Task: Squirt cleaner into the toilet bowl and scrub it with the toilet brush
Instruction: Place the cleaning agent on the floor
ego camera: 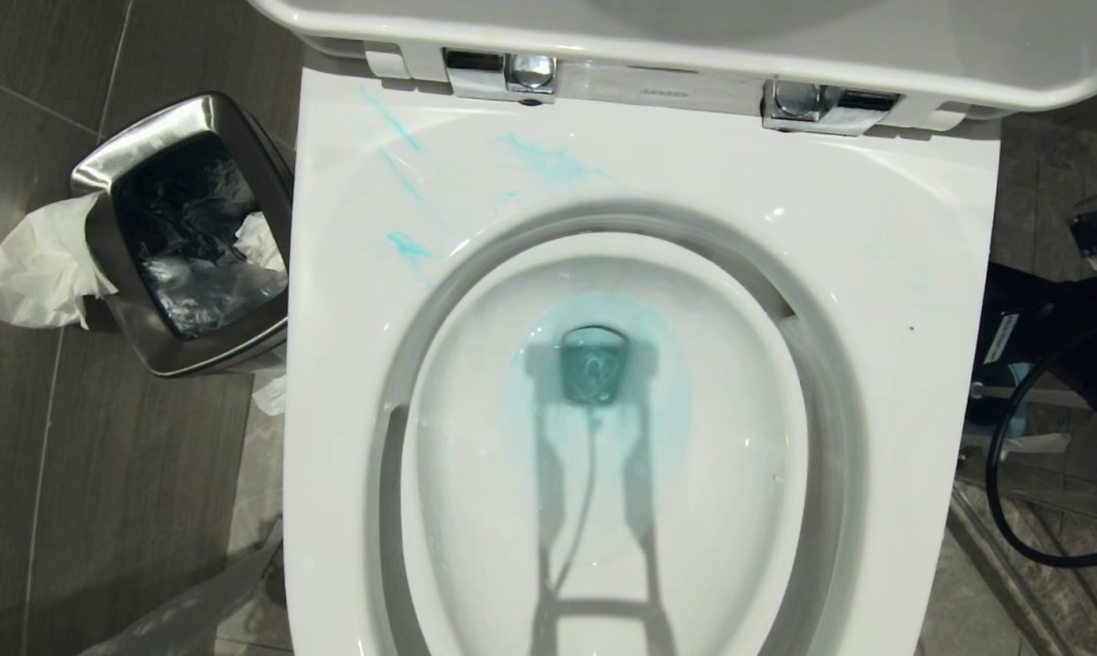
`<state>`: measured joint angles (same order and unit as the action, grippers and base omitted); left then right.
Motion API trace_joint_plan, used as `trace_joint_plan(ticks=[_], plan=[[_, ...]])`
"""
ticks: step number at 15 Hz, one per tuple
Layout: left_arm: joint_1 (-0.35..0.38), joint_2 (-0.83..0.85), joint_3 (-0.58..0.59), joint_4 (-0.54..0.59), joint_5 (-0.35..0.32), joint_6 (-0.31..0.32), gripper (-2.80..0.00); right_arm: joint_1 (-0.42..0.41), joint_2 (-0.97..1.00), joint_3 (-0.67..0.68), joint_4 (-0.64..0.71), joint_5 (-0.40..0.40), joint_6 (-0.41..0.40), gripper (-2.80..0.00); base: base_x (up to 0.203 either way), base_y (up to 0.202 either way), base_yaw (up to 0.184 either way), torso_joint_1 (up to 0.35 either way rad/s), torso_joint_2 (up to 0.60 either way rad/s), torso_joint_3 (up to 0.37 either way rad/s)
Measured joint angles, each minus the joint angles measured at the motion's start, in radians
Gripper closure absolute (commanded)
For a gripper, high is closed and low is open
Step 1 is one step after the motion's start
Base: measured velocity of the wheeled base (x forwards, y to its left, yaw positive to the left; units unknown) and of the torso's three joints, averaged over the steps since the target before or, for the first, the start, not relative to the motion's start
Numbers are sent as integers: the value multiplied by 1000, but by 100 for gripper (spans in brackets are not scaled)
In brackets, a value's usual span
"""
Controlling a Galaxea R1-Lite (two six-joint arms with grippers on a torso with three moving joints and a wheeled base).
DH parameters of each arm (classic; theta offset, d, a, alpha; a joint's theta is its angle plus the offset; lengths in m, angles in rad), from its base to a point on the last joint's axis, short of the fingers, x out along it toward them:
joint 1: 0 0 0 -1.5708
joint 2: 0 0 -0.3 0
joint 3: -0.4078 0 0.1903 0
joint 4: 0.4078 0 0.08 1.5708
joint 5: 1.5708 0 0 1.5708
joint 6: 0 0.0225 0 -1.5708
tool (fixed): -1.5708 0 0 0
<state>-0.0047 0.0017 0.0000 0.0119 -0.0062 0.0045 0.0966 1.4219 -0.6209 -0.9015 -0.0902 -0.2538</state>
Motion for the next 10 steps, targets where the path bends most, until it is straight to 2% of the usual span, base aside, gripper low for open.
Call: trace_joint_plan(ticks=[5,10], plan=[[0,0,0,0,0,-1,0,-1,-13,-23,54,-3,-1,0,0,0,0,0,0,0],[0,0,0,0,0,0,0,-4,-94,-145,284,-67,-1,0,0,0,0,0,0,0]])
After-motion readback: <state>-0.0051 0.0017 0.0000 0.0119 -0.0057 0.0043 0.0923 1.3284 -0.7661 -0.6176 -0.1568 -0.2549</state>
